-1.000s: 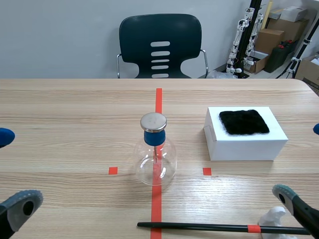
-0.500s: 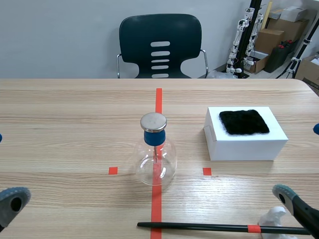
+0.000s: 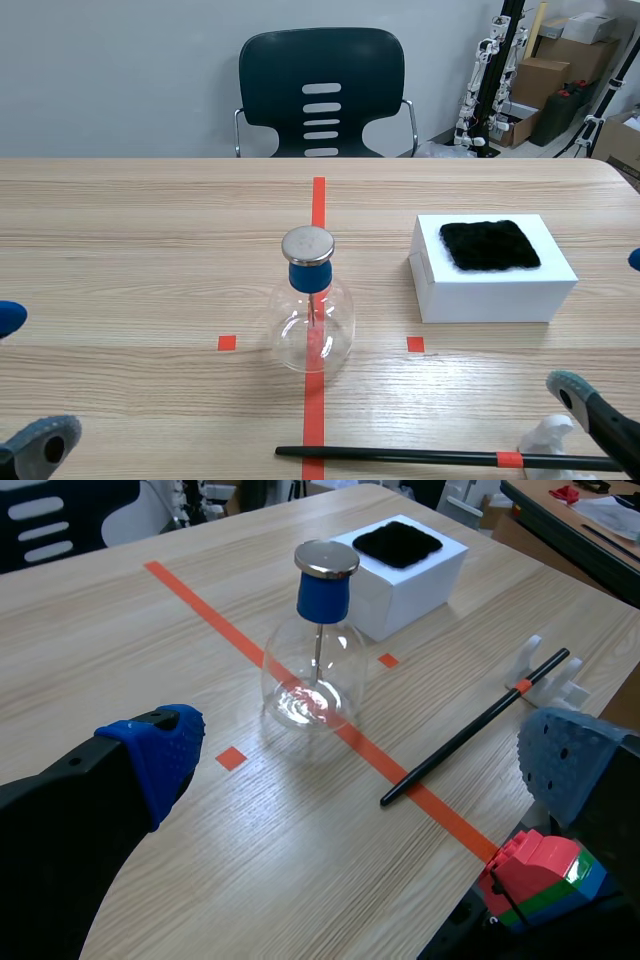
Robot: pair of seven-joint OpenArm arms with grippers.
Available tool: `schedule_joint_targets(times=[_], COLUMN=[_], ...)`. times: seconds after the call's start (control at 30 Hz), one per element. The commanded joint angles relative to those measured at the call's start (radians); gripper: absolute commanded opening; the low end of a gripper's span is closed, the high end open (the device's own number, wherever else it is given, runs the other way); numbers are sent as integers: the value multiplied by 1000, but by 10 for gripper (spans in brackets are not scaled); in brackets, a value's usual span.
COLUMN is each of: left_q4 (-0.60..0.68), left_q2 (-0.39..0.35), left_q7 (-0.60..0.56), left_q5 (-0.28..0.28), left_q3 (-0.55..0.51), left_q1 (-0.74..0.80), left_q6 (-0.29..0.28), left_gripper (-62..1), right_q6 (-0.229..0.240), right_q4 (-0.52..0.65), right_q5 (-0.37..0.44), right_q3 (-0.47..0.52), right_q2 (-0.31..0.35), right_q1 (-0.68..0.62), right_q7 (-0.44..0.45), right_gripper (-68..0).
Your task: Do the electroscope experiment. pick up the black charging rod
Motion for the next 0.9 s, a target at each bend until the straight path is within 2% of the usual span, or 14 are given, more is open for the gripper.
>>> schedule_joint_targets(times=[0.0,0.17,0.33,0.47,0.6,0.7,0.87], left_q4=[-8,-63,-114,-145,-176,-202,-244], left_q2=[3,5,6,9,30,43,47], left_q7=[-25,-32,-122,-171,-210,-211,-211], left_q5=[-13,-13,26,34,116,153,159], left_q3=[21,84,130,157,177,202,270], left_q1=[-20,-74,-108,-127,-153,-177,-226], left_q6=[-1,1,18,28,56,80,101], left_gripper=[14,14,14,14,14,14,14], right_q6=[8,8,8,8,8,8,8], right_q4=[8,8,8,8,8,8,8], right_q5=[14,14,14,14,14,14,14], right_q3=[2,2,2,2,2,2,2], right_q2=[0,0,0,0,0,0,0], right_q1=[3,3,3,3,3,3,3], right_q7=[10,10,10,10,10,10,10], right_gripper=[4,4,4,4,4,4,4])
